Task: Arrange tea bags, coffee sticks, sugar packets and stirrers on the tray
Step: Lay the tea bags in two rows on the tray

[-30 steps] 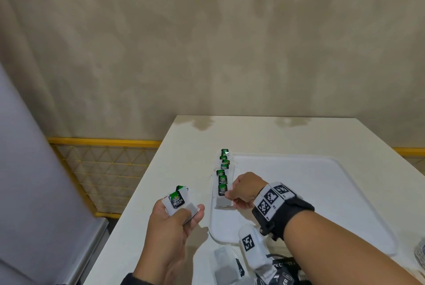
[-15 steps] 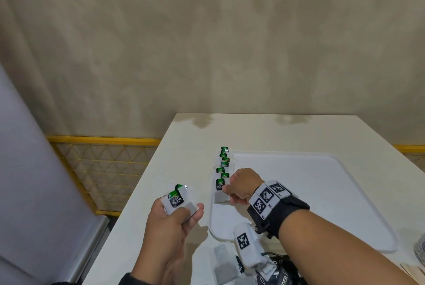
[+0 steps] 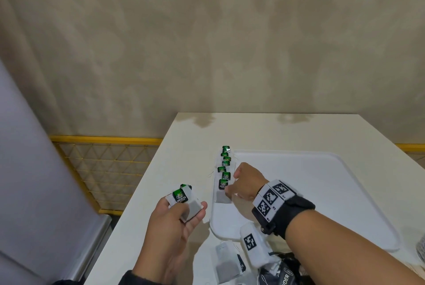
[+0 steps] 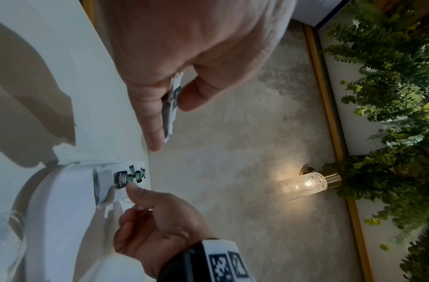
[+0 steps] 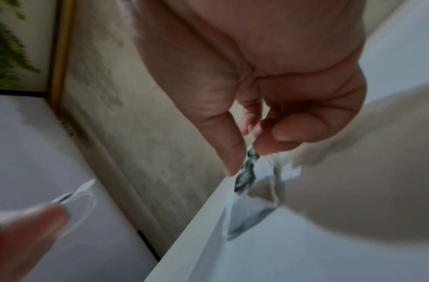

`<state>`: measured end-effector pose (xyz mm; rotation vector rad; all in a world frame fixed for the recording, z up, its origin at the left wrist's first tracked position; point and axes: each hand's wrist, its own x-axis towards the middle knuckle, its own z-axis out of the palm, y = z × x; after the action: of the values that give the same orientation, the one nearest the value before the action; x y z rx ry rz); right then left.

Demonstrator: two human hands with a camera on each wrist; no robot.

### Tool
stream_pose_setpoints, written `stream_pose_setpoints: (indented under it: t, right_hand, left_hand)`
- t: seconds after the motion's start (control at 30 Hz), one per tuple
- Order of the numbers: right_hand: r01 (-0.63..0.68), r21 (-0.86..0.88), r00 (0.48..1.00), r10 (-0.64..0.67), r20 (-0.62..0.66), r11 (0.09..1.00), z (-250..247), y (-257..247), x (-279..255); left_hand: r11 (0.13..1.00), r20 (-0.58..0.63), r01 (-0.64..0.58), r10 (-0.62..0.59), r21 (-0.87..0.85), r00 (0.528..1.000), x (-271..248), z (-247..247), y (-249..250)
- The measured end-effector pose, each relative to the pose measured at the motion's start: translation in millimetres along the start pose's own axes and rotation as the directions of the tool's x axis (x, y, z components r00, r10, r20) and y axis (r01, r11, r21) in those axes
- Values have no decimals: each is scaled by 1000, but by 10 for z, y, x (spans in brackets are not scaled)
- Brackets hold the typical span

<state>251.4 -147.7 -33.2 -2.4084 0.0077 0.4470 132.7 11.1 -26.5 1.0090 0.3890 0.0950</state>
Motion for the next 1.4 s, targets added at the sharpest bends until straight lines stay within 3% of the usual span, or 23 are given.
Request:
stream_pose_setpoints:
  t: [0.1,0.2,0.27,0.33,0.47,0.67,0.8,0.97,1.23,1.4]
  right_hand:
    - [128,250,992,-129,-9,960,-39,-36,-149]
    - [226,553,935,-338,109,802,-119,-170,-455]
    - [267,556,895,-417,161,787,-173,-251,-628]
    - [305,475,892,-422,159,825,-178,-296,-712]
    - [260,470,940,-333,78,843,-140,-292,-715]
    - [190,491,941,-300,155,850,-118,-182,-644]
    - [17,422,959,-134,251,907,-150,-11,-516]
    - [-112,215,970,60,234,970,-190,150,-329]
    - [-93,-12,978,93,186,996,-61,23,-134]
    - [-138,19,975,132,178,990,-12,-10,-71]
  left_hand:
    - [999,31,-40,40,-2,999,2,-15,-2]
    - [995,48,-85,83,46,995,5,-26,-30]
    - [988,42,-128,125,82,991,-4,-17,-46]
    - [976,37,-186,183,117,982,-27,14,-52]
    - [952,18,-263,263,154,965,-86,86,-52]
    - [946,-58,-255,272,201,961,-68,73,-75]
    - [980,-130,-154,170,124,977,-55,57,-32]
    - [989,-157,-120,133,88,979,-35,19,35]
    - [989,-178,-115,129,89,976,-16,34,43]
    - [992,-179,-104,115,69,977,-44,47,89]
